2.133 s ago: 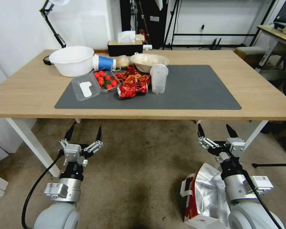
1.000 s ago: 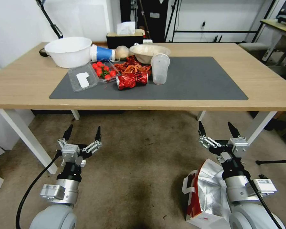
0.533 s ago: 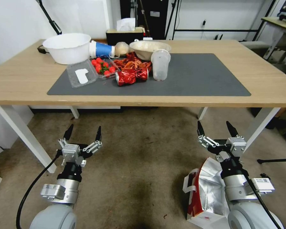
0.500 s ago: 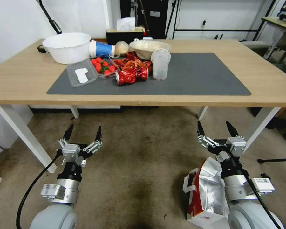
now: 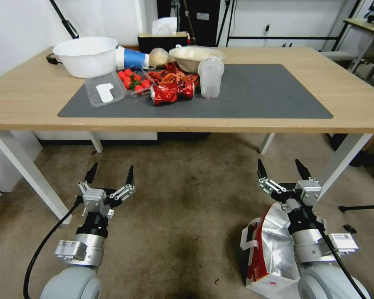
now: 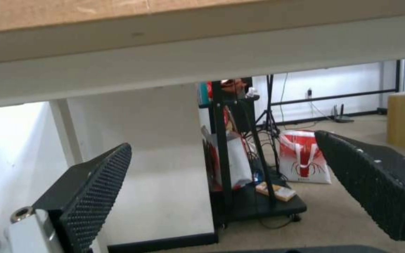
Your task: Pick up the food delivery bag from the floor and place it on the table.
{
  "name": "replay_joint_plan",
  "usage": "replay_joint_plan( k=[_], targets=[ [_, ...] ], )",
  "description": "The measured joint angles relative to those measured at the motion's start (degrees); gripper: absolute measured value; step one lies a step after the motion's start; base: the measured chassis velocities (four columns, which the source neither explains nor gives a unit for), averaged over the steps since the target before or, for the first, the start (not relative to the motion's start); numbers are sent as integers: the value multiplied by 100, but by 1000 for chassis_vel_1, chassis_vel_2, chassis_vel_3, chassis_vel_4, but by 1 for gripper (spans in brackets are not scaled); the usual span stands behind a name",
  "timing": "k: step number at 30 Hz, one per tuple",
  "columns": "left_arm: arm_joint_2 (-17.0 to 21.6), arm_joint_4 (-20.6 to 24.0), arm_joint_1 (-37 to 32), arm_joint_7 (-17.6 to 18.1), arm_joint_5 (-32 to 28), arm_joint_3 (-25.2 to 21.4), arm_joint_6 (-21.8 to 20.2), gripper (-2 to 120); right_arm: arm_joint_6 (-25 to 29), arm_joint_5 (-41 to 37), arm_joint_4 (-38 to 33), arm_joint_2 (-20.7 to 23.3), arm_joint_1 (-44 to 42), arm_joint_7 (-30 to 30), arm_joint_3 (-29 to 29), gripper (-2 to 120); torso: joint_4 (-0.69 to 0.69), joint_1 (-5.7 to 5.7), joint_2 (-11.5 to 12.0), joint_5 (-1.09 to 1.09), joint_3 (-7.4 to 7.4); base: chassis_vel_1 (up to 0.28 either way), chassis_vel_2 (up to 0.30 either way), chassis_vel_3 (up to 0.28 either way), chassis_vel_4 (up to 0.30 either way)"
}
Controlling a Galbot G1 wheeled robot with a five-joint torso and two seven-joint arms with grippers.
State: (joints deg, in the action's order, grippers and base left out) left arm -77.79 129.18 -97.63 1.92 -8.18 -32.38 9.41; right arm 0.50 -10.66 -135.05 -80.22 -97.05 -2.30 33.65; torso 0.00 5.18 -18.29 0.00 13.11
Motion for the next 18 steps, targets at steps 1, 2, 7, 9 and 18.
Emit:
replay_joint_plan(
  k=[1, 2, 7, 9, 18],
  targets=[
    [-1, 0, 0, -9, 0, 0, 0, 98, 0, 0, 0, 1, 0, 0, 3, 100, 0, -6, 22, 0, -15, 0, 0, 0, 0],
    [-1, 0, 0, -25, 0, 0, 0, 98, 1, 0, -2, 2, 0, 1, 6, 100, 0, -15, 49, 0, -34, 0, 0, 0, 0],
    [-11, 9, -3, -55, -1, 1, 0, 98, 1, 0, -11, 9, -5, 3, 14, 100, 0, -50, 150, 0, -102, 0, 0, 0, 0],
    [-19, 8, -4, -64, -1, 1, 4, 98, 4, -1, -11, 20, -5, 4, 14, 100, 0, -60, 200, 0, -138, 0, 0, 0, 0],
    [-33, 34, -27, -71, 11, -16, 17, 98, 10, -23, -27, 39, 25, 6, 17, 100, 0, -117, 409, 0, -291, 0, 0, 0, 0]
  ],
)
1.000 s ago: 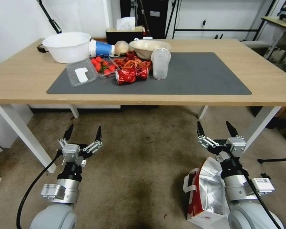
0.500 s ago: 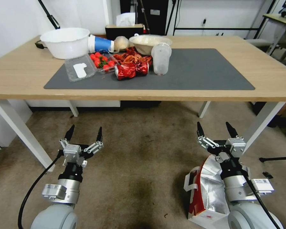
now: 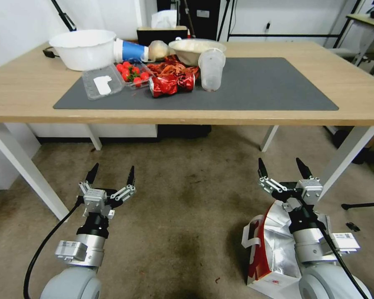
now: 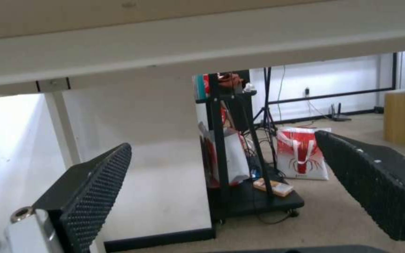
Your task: Pick up the food delivery bag from the floor and place it on the table.
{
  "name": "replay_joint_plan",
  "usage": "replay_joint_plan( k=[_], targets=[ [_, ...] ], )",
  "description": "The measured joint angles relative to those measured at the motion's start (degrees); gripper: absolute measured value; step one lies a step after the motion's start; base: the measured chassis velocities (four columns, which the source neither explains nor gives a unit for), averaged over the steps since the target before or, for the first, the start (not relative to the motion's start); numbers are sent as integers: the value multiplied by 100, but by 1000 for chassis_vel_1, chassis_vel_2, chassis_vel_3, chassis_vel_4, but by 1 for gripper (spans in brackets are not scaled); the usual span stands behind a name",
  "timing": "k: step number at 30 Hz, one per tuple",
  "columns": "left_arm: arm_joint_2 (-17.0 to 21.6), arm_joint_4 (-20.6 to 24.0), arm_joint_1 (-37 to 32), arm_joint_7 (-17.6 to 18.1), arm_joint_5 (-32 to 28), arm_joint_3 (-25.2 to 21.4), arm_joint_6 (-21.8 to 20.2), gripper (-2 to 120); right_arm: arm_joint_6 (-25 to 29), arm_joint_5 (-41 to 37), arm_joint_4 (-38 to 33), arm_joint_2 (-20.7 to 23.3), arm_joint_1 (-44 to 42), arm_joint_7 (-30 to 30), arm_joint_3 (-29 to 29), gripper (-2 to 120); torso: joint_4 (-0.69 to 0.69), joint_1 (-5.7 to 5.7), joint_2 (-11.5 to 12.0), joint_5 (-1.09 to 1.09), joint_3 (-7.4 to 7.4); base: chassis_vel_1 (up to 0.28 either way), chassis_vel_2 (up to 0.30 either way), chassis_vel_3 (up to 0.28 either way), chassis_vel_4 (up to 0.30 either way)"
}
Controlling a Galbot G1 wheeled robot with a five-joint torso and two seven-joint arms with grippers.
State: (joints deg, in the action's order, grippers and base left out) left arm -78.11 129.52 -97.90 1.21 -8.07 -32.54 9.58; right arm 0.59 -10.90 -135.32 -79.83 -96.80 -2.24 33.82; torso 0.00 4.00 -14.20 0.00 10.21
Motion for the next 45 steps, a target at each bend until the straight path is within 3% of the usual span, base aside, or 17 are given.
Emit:
replay_joint_plan(
  k=[45],
  targets=[
    [13, -70, 44, 5, 43, 39, -9, 98, -32, -1, 113, 42, 194, -29, -16, 100, 0, -177, 998, 0, -820, 0, 0, 0, 0]
  ],
)
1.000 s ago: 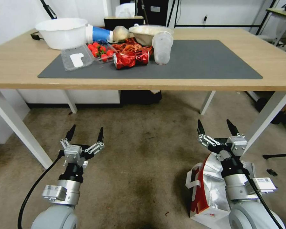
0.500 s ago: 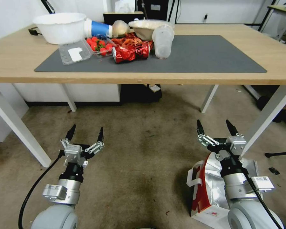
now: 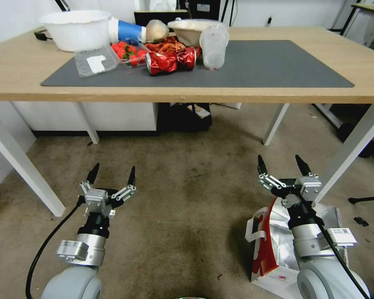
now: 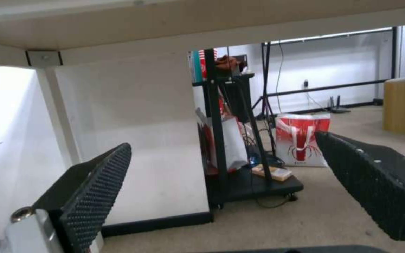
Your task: Pick up the food delivery bag from the floor and place it on the table.
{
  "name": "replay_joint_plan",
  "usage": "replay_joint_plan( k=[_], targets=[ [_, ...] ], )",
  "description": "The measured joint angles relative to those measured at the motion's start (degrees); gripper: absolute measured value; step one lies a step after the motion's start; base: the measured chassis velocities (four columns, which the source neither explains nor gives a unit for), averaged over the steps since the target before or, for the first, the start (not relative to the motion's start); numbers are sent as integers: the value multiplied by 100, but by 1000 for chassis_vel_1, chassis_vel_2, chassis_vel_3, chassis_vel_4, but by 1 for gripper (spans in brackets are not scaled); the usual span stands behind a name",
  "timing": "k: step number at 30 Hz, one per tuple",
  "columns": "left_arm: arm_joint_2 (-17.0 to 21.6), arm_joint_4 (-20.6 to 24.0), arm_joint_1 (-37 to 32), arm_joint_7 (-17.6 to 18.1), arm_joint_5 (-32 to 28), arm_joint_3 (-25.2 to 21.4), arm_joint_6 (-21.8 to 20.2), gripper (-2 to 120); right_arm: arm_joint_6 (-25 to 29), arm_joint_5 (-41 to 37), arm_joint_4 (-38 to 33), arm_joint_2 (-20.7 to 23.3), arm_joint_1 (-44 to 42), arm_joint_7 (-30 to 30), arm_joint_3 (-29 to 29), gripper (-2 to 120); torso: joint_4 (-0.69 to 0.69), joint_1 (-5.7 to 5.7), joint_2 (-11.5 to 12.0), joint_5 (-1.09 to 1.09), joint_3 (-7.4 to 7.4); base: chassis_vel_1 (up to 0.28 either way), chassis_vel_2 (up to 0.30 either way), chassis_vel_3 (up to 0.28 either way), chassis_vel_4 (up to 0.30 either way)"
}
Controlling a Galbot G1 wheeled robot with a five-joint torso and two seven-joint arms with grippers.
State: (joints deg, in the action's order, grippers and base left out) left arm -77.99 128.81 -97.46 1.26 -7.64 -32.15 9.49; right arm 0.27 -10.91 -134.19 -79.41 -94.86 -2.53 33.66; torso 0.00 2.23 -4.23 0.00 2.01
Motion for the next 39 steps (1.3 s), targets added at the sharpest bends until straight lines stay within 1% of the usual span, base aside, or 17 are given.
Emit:
replay_joint_plan(
  k=[2, 4, 7, 10, 14, 20, 22, 28, 32, 37, 39],
  targets=[
    [1, 0, -6, 0, 1, 2, 0, 98, 0, -5, 0, 9, 2, -12, 0, 100, 0, -7, 65, 0, -59, 0, 0, 0, 0],
    [2, 0, -6, 0, 1, 2, 0, 98, 0, -8, 0, 13, 1, -14, 1, 100, 0, -8, 84, 0, -76, 0, 0, 0, 0],
    [-1, 0, -10, 4, 4, 2, 0, 98, 0, -11, -6, 12, -18, -16, 5, 100, 0, -12, 179, 0, -169, 0, 0, 0, 0],
    [-5, 2, -13, 5, 5, 4, 0, 98, 2, -11, -9, 4, -30, -16, 5, 100, 0, -20, 233, 0, -201, 0, 0, 0, 0],
    [-7, 16, -21, 5, 8, 7, 2, 98, 8, -11, -15, -13, -51, -15, 2, 100, 0, -33, 287, 0, -201, 0, 0, 0, 0],
    [-1, 24, -29, 10, 5, 7, 19, 98, 12, -11, -31, -26, -73, -9, 2, 100, 0, -37, 292, 0, -201, 0, 0, 0, 0],
    [13, 43, -7, -22, -136, 19, 116, 98, 13, -15, -53, -16, -71, -8, 22, 100, 0, -36, 280, 0, -201, 0, 0, 0, 0],
    [49, 41, 5, -14, -170, 31, 252, 99, -2, -55, -66, 13, -69, -7, 90, 100, 0, -34, 267, 0, -201, 0, 0, 0, 0],
    [77, 41, 2, 2, -175, 24, 271, 99, -65, -80, -91, 37, -62, -2, 186, 100, 0, -32, 260, 0, -201, 0, 0, 0, 0],
    [183, 64, -30, 140, -179, 5, 265, 100, -118, -71, -118, 86, -91, 39, 419, 100, 0, -31, 252, 0, -201, 0, 0, 0, 0],
    [219, 62, -59, 182, -174, 19, 254, 100, -102, -74, -5, 124, -102, 48, 573, 100, 0, -30, 249, -1, -201, 0, 0, 0, 0]
  ],
)
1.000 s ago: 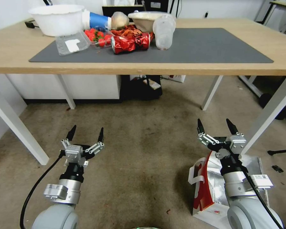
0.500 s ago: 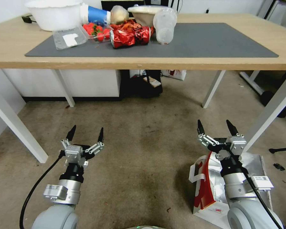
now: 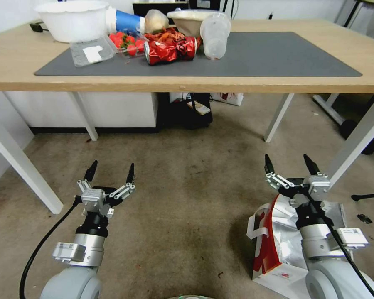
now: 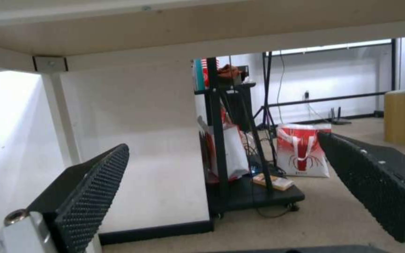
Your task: Pick up the food delivery bag from the floor and place it on the table.
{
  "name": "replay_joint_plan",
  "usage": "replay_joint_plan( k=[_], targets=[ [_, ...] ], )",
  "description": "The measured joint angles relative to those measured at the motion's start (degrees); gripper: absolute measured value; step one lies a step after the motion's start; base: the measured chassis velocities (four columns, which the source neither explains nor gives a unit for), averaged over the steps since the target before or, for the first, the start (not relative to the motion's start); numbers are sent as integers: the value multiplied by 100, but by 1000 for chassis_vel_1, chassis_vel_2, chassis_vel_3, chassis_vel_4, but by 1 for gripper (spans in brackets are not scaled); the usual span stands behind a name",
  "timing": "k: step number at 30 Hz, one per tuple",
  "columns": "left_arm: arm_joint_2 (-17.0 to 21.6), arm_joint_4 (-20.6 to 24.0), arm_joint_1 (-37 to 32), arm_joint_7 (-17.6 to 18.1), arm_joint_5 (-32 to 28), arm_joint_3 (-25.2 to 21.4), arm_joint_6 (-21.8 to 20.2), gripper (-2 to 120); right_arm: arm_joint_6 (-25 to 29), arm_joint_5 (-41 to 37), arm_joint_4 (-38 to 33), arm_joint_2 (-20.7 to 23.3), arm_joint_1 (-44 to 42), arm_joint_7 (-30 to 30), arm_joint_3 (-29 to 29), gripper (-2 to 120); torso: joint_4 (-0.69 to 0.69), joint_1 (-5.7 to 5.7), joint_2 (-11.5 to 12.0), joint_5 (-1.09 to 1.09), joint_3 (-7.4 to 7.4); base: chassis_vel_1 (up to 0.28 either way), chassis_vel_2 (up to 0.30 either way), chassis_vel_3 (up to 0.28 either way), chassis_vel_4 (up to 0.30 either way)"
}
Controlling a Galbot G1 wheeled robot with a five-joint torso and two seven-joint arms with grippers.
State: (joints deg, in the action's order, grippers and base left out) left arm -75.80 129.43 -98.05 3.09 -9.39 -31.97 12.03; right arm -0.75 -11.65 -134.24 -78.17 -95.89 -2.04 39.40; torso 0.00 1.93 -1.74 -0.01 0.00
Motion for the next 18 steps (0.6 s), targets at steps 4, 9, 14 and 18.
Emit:
replay_joint_plan(
  k=[4, 9, 14, 18],
  targets=[
    [7, -16, -24, 56, 38, 23, -33, 100, 60, -109, 203, 65, -2, 84, 323, 100, 0, 1, -4, 0, 0, 0, 0, 0, 0],
    [9, -17, -24, 122, 40, 35, -77, 100, 98, -260, 391, 169, 41, 156, 631, 100, 0, 1, -7, 0, 0, 0, 0, 0, 0],
    [50, -22, -52, 227, 17, 79, -145, 100, 180, -501, 715, 328, 35, 270, 1021, 100, 0, 1, -11, 0, 0, 0, 0, 0, 0],
    [58, -62, -51, 260, 13, 79, -171, 99, 356, -582, 1068, 440, 19, 399, 1282, 100, 0, 2, -12, 0, 0, 0, 0, 0, 0]
  ],
)
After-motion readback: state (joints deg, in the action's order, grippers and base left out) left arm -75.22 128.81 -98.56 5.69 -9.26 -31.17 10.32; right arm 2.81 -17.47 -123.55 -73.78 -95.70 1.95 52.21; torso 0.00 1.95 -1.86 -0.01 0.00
